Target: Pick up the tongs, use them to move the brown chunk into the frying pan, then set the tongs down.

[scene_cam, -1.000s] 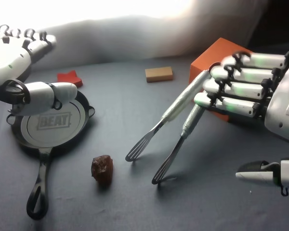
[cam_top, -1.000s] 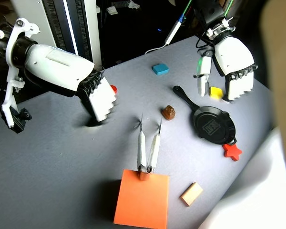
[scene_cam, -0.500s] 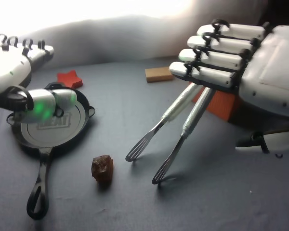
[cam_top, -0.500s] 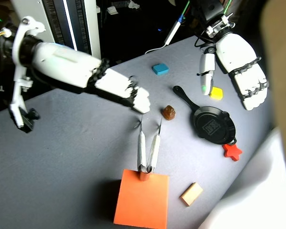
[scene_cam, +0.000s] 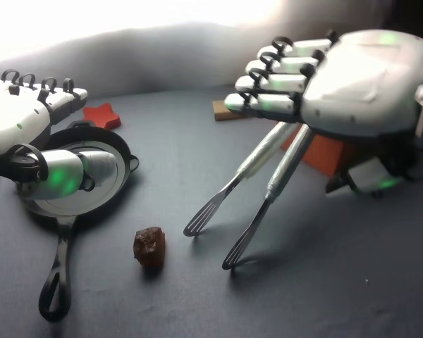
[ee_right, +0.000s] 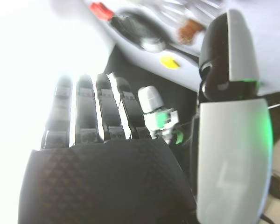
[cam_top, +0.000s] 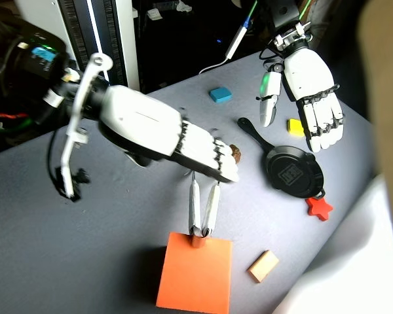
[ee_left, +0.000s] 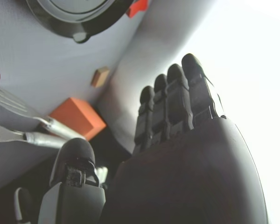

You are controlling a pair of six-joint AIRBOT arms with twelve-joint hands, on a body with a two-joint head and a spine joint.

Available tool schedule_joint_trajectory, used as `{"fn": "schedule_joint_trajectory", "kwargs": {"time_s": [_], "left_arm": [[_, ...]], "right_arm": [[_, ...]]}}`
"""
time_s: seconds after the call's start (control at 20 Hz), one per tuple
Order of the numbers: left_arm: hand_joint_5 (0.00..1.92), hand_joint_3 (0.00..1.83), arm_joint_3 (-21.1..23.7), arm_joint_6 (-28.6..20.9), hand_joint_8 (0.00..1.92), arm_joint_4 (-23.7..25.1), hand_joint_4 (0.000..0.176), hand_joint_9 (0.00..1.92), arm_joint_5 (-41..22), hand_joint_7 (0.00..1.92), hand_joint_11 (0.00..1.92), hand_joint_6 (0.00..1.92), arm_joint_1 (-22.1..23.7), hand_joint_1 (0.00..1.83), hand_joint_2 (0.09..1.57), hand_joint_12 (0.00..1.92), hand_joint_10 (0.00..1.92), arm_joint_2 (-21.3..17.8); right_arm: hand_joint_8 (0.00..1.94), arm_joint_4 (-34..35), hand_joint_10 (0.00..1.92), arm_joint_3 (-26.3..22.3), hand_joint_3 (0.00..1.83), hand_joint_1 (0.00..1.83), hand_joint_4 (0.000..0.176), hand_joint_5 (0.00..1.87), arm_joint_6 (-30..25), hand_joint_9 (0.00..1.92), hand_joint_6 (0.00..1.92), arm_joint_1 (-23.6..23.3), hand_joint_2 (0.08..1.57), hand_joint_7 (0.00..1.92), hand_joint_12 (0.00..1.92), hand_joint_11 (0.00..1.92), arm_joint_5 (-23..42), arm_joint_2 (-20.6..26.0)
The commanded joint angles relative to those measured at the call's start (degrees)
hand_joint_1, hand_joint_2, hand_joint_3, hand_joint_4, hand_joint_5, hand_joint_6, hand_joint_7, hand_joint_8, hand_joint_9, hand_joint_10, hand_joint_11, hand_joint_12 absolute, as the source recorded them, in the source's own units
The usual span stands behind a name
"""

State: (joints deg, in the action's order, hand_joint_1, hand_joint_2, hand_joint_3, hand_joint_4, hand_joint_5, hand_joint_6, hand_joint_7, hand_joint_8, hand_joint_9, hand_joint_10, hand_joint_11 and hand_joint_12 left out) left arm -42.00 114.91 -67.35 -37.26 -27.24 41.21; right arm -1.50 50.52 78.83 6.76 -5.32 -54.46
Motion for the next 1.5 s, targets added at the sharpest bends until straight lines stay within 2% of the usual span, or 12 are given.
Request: {"fn": "schedule_joint_trajectory", "kwargs": {"time_s": [0.0,0.1,0.25,0.3,0.35,0.45,0.55,0.65,0.9,1.15,1.3,1.45], "left_arm": [[0.06,0.00,0.2,0.8,0.00,2.6,0.000,0.07,-5.4,0.09,0.00,0.01,1.0,0.04,1.27,0.26,0.00,-0.7],[0.07,0.00,1.2,3.5,0.00,-0.6,0.000,0.09,-9.5,0.11,0.00,0.00,2.0,0.02,1.27,0.30,0.01,-0.7],[0.09,0.00,3.1,3.6,0.00,-2.2,0.000,0.10,-15.2,0.11,0.00,0.01,1.8,0.02,1.27,0.32,0.01,-0.6],[0.09,0.00,3.4,3.7,0.00,-2.6,0.000,0.09,-15.5,0.11,0.00,0.01,1.7,0.01,1.27,0.31,0.00,-0.6],[0.09,0.00,3.6,4.7,0.00,-3.3,0.000,0.09,-14.7,0.11,0.00,0.00,2.2,0.01,1.27,0.31,0.00,-0.6],[0.08,0.00,4.6,7.8,0.00,-6.9,0.000,0.09,-14.3,0.10,0.00,0.00,3.1,0.01,1.27,0.32,0.00,-0.5],[0.10,0.00,6.5,11.0,0.00,-10.8,0.000,0.09,-14.8,0.11,0.00,0.00,3.7,0.03,1.25,0.28,0.00,-0.5],[0.09,0.00,7.0,11.6,0.00,-10.9,0.000,0.09,-15.1,0.11,0.00,0.00,3.8,0.01,1.25,0.28,0.00,-0.5],[0.07,0.00,6.8,11.6,0.00,-12.2,0.000,0.06,-18.2,0.09,0.00,0.00,3.9,0.02,1.26,0.17,0.00,-0.3],[0.08,0.00,7.2,11.5,0.00,-14.4,0.000,0.07,-19.8,0.09,0.00,0.00,3.6,0.01,1.25,0.24,0.00,0.3],[0.07,0.00,7.3,9.8,0.00,-14.7,0.000,0.06,-20.2,0.08,0.00,0.00,3.0,0.01,1.26,0.18,0.00,0.7],[0.06,0.00,7.5,8.2,0.00,-14.9,0.000,0.06,-20.7,0.08,0.00,0.00,2.5,0.02,1.25,0.24,0.00,1.2]], "right_arm": [[0.00,-0.1,0.00,0.8,0.00,0.97,0.000,0.00,-0.4,0.00,0.00,-1.6,0.88,0.00,0.00,0.00,2.4,-0.8],[0.00,-0.1,0.00,4.1,0.01,0.90,0.000,0.00,-1.2,0.00,0.00,-3.5,0.93,0.00,0.00,0.00,-2.0,-4.1],[0.00,-0.5,0.00,7.7,0.00,0.95,0.000,0.00,-1.3,0.00,0.00,-5.2,0.86,0.00,0.00,0.00,-7.8,-8.0],[0.00,-3.6,0.00,8.3,0.00,0.96,0.000,0.00,-3.1,0.00,0.00,-5.3,0.85,0.00,0.00,0.00,-8.9,-8.8],[0.00,-10.8,0.00,8.9,0.00,0.97,0.000,0.00,-8.2,0.00,0.00,-5.4,0.85,0.00,0.00,0.00,-10.8,-9.7],[0.00,-14.0,0.00,10.5,0.00,0.98,0.000,0.00,-11.1,0.00,0.00,-5.4,0.85,0.00,0.00,0.00,-13.9,-11.4],[0.00,-14.0,0.00,12.8,0.00,0.98,0.000,0.00,-11.4,0.00,0.00,-4.9,0.85,0.00,0.00,0.00,-14.2,-12.9],[0.00,-14.0,0.00,13.8,0.00,1.01,0.000,0.00,-11.5,0.00,0.00,-4.3,0.84,0.00,0.00,0.00,-14.2,-13.6],[0.00,-14.3,0.00,15.1,0.00,0.98,0.000,0.00,-11.5,0.00,0.00,-2.6,0.86,0.00,0.00,0.00,-13.7,-15.5],[0.00,-16.2,0.00,17.7,0.00,0.98,0.000,0.00,-11.5,0.00,0.00,-0.8,0.86,0.00,0.00,0.00,-12.3,-17.6],[0.00,-16.2,0.00,20.1,0.00,1.01,0.000,0.00,-11.4,0.00,0.00,0.1,0.87,0.00,0.00,0.00,-12.0,-19.1],[0.00,-16.2,0.00,21.1,0.00,0.99,0.000,0.00,-10.6,0.00,0.00,0.9,0.86,0.00,0.00,0.00,-11.3,-20.0]]}}
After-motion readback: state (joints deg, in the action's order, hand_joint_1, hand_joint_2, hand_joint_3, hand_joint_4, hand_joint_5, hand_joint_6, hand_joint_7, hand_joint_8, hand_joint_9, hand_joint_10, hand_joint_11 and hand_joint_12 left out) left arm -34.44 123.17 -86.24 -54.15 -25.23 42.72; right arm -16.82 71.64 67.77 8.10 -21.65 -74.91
